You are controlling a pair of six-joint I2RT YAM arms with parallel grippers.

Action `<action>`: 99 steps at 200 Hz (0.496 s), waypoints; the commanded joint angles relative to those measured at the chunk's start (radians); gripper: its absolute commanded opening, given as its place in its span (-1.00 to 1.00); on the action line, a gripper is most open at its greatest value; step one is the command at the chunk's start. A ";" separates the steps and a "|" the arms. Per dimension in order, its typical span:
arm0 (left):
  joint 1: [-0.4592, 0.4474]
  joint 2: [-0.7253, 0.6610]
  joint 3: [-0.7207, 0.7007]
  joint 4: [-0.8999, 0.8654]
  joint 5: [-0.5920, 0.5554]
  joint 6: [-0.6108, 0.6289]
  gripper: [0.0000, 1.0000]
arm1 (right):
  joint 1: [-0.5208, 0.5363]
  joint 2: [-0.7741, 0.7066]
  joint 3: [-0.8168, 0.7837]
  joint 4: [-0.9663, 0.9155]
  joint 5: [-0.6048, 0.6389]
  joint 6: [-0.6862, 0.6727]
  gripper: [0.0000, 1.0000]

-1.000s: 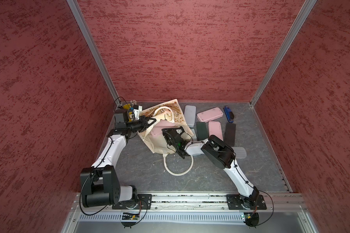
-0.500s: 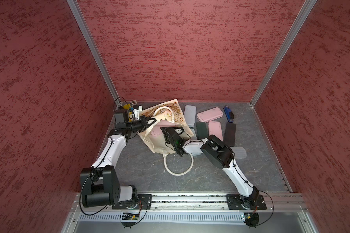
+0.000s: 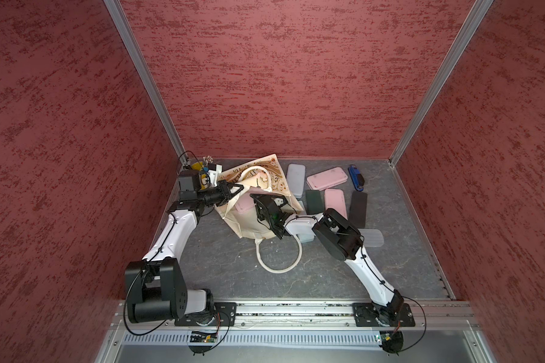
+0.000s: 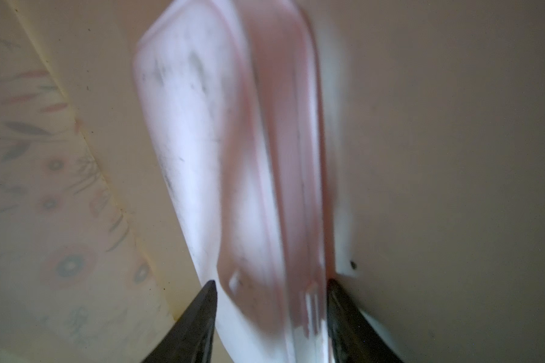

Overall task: Take out the pencil case from the canvas bag
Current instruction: Pick up the pencil case from the canvas bag.

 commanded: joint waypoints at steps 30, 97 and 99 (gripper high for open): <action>-0.006 -0.008 -0.006 0.027 0.031 -0.013 -0.93 | -0.023 0.013 -0.066 0.145 0.035 -0.135 0.10; -0.005 0.001 -0.006 0.027 0.029 -0.013 -0.93 | -0.023 -0.030 -0.144 0.441 0.056 -0.304 0.03; -0.006 0.002 -0.006 0.027 0.029 -0.013 -0.93 | -0.023 -0.029 -0.144 0.445 0.056 -0.307 0.02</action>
